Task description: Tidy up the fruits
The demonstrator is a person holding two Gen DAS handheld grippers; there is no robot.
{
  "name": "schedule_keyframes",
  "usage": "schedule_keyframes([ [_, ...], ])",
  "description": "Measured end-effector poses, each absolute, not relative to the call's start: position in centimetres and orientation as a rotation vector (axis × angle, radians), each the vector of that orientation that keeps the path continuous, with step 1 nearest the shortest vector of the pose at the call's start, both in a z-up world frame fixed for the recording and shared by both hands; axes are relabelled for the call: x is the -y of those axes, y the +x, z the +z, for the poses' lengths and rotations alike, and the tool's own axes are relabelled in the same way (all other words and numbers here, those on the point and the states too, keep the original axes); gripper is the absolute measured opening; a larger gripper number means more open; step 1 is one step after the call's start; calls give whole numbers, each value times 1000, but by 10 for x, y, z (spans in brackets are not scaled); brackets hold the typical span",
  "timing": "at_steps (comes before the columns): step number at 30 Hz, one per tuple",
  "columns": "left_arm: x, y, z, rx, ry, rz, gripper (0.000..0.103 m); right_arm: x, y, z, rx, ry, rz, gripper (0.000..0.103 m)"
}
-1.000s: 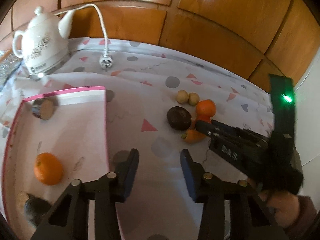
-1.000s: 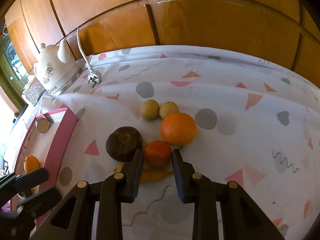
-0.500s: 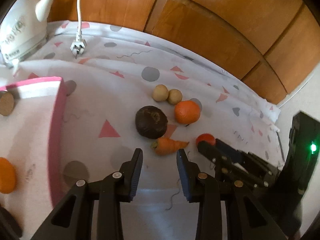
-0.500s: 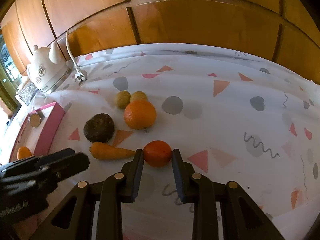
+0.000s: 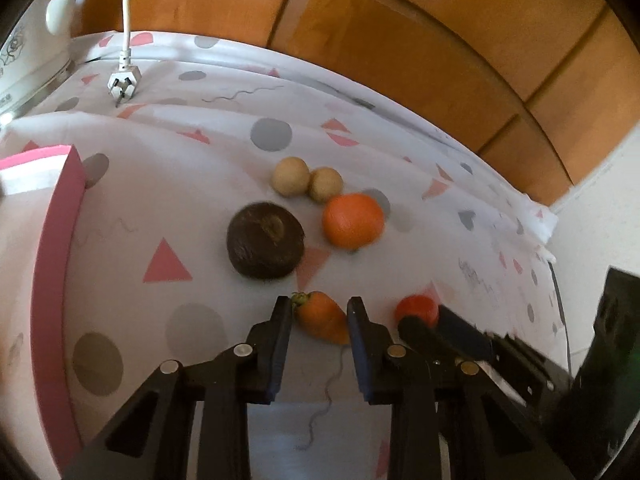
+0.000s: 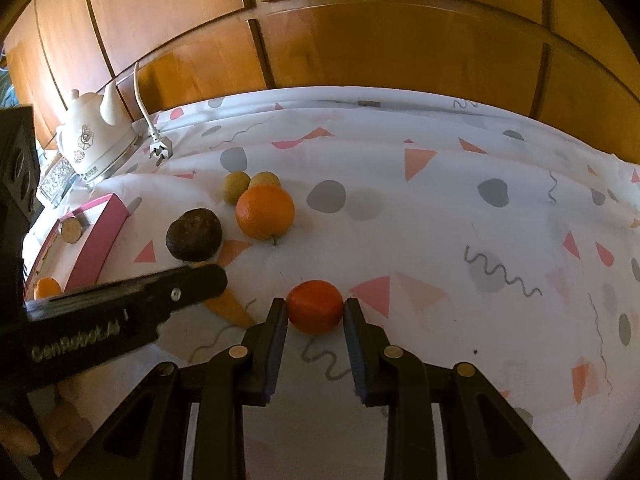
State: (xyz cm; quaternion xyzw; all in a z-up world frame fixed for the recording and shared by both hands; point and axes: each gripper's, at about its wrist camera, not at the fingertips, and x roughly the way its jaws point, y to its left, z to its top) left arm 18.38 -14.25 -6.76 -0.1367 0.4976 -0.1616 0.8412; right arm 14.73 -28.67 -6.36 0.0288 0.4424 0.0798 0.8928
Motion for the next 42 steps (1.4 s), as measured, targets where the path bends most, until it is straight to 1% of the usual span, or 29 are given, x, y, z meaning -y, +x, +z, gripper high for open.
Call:
schedule_keyframes([
  [4, 139, 176, -69, -1069, -300, -365, 27, 292, 139, -64, -915, 45, 155, 29],
  [8, 139, 172, -68, -1079, -286, -350, 28, 297, 136, -65, -918, 50, 162, 29],
  [12, 149, 179, -66, -1087, -254, -316, 35, 296, 135, -65, -916, 50, 160, 29],
  [15, 161, 184, -65, -1073, -200, -339, 50, 296, 135, -65, -915, 54, 161, 29],
  [16, 165, 185, -65, -1068, -183, -340, 53, 296, 135, -65, -914, 58, 161, 29],
  [17, 169, 186, -65, -1061, -162, -333, 53, 296, 135, -66, -912, 60, 161, 29],
  [19, 175, 186, -65, -1043, -121, -317, 51, 297, 135, -66, -909, 70, 157, 29],
  [20, 176, 184, -65, -1032, -105, -314, 43, 297, 135, -66, -907, 74, 156, 29],
  [21, 176, 183, -66, -1023, -93, -319, 38, 298, 135, -66, -904, 77, 156, 29],
  [23, 171, 181, -66, -1016, -107, -334, 37, 298, 134, -67, -901, 77, 158, 29],
  [25, 164, 179, -65, -1018, -129, -344, 31, 299, 133, -67, -898, 77, 165, 29],
  [32, 149, 155, -62, -1036, -125, -405, 27, 302, 124, -65, -911, 99, 181, 29],
  [42, 143, 100, -63, -1063, -108, -503, 26, 291, 84, -63, -909, 119, 229, 29],
])
